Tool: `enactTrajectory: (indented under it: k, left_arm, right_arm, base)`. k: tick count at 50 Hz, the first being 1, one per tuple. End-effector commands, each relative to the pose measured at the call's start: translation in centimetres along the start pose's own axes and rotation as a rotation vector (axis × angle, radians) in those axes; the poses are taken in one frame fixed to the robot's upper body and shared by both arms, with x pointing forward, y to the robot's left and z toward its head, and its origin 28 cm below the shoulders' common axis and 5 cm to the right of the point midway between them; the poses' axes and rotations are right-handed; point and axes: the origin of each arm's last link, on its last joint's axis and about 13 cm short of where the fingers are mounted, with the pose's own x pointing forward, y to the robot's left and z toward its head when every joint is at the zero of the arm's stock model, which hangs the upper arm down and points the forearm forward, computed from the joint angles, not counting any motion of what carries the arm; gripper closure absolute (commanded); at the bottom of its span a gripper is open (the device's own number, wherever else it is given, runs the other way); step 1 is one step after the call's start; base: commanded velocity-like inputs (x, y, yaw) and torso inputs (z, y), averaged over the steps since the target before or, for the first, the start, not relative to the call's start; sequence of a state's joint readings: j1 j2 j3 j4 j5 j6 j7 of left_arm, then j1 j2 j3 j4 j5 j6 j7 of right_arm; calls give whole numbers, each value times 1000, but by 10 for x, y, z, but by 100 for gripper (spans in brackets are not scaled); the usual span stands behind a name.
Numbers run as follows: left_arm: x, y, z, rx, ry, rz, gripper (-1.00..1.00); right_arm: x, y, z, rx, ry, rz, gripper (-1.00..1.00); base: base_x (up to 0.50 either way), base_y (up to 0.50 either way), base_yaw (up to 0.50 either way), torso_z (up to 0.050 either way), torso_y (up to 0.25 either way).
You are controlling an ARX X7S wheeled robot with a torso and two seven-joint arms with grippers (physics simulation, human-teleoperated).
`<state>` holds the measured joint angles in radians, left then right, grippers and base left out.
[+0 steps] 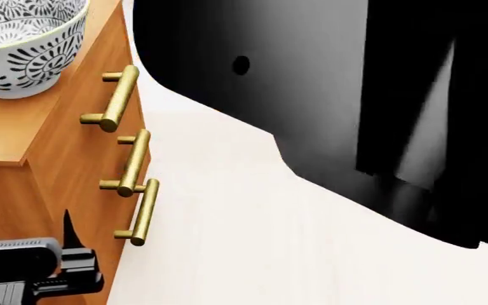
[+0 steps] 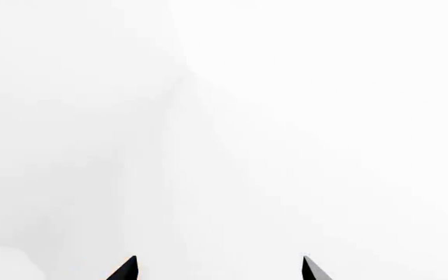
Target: Close the top drawer of the cabinet and put the bowl on top of it.
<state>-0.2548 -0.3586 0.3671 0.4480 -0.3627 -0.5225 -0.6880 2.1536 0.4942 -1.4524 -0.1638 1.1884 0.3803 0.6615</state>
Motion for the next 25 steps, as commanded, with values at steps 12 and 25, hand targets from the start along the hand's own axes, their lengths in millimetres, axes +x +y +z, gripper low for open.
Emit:
enactTrajectory:
  k: [12,25]
  left_arm:
    - [-6,7,9,-6,-25,11,-100]
    - [-10,9,12,-9,-47,16,-100]
  right_arm:
    - [-84,-43,-14,-151,143,-199,-100]
    - [-138,-17,-51,-47,182,-277,-100]
  base:
    - [0,0,0,0,0]
    - [0,0,0,0,0]
